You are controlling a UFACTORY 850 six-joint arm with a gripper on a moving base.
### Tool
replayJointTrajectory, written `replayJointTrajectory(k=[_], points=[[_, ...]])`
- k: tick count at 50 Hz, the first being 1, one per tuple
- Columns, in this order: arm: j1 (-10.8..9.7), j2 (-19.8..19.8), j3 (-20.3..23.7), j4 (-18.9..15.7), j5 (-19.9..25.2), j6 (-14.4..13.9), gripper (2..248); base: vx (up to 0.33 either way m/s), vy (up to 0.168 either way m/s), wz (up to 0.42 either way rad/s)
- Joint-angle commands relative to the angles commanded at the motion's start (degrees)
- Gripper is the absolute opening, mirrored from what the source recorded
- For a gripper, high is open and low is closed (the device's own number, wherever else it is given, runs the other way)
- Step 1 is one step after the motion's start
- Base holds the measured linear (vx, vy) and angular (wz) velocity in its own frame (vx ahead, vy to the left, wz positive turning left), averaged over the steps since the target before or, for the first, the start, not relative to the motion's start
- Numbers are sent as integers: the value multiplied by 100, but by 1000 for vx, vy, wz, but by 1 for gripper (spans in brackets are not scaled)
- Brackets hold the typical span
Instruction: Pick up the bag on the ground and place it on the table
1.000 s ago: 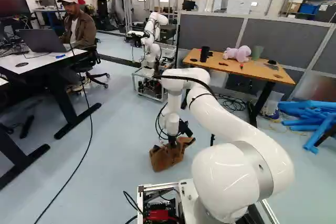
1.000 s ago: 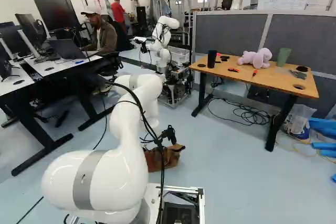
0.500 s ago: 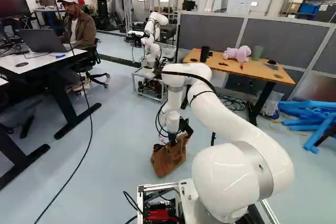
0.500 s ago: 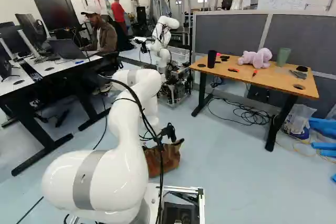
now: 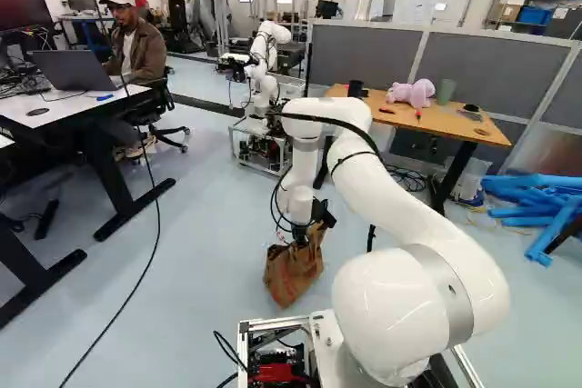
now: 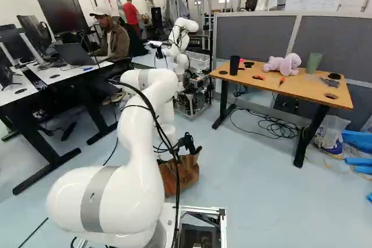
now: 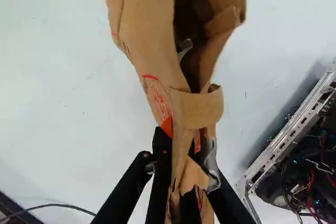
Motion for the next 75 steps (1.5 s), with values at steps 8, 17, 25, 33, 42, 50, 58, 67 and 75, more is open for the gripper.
replayJointTrajectory(k=[8, 17, 25, 33, 42, 50, 58, 67, 75], points=[[-17, 177, 150, -96, -39, 0, 21, 0, 0, 0], [-35, 373, 302, -245, -103, 0, 21, 0, 0, 0], [-38, 553, 444, -365, -209, 0, 21, 0, 0, 0], [-39, 730, 586, -439, -328, 0, 21, 0, 0, 0], [-39, 934, 748, -479, -401, 0, 21, 0, 0, 0], [-40, 1117, 890, -484, -410, 0, 21, 0, 0, 0], [-40, 1301, 1031, -484, -410, 0, 21, 0, 0, 0], [-40, 1512, 1188, -484, -410, 0, 21, 0, 0, 0], [-40, 1695, 1322, -484, -410, 0, 21, 0, 0, 0]])
